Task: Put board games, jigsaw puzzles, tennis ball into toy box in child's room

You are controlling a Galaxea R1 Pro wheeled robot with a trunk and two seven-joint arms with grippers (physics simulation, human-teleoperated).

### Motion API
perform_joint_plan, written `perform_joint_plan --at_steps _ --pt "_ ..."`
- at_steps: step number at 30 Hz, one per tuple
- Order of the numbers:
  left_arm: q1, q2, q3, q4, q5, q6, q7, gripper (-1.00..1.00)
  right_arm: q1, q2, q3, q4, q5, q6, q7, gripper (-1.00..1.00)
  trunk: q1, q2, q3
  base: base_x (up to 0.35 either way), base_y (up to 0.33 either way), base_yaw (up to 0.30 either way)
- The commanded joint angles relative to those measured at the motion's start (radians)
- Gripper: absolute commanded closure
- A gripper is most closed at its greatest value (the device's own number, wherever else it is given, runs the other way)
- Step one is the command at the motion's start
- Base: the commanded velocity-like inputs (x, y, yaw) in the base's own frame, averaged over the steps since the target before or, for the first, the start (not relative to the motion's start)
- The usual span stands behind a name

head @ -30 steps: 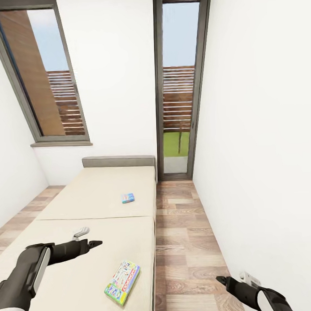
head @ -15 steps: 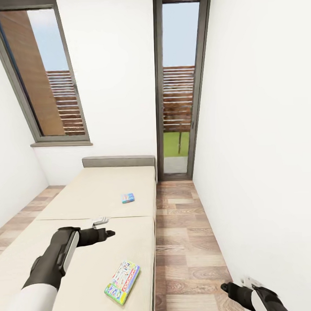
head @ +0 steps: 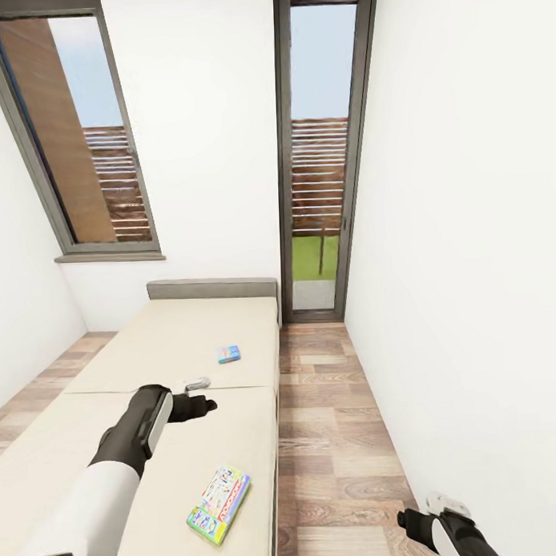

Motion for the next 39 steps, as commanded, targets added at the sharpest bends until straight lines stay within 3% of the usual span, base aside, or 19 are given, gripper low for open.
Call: perform_joint_plan --at_steps 1,13,16,24,31,39 --pt "-0.021 -0.013 0.002 0.028 -0.002 -0.004 0.029 -1.0 -0.001 0.003 0.002 -0.002 -0.011 0.003 -0.017 -1.0 0.001 -0.002 -0.002 0.0 0.0 0.0" --pt "-0.177 -0.101 0.001 0.247 -0.001 -0.082 0.237 -1.0 -0.001 0.008 0.007 -0.006 -0.011 0.002 -0.034 -1.0 0.001 -0.002 -0.003 0.0 0.0 0.0" --pt "-0.212 -0.107 0.001 0.287 -0.001 -0.099 0.266 -1.0 -0.001 0.008 0.008 -0.008 -0.012 0.002 -0.032 -1.0 0.001 -0.002 -0.004 0.0 0.0 0.0" --pt "-0.252 -0.125 0.001 0.335 -0.002 -0.152 0.297 -1.0 -0.001 0.019 0.035 -0.007 -0.012 0.007 -0.036 -1.0 0.001 -0.002 -0.014 0.0 0.0 0.0" --pt "-0.257 -0.129 0.0 0.34 -0.003 -0.174 0.3 -1.0 -0.001 0.03 0.072 0.0 -0.015 0.014 -0.037 -1.0 0.001 -0.002 -0.025 0.0 0.0 0.0" --pt "-0.257 -0.13 -0.001 0.34 -0.001 -0.18 0.3 -1.0 -0.001 0.033 0.079 0.003 -0.015 0.049 -0.036 -1.0 0.001 -0.002 -0.039 0.0 0.0 0.0"
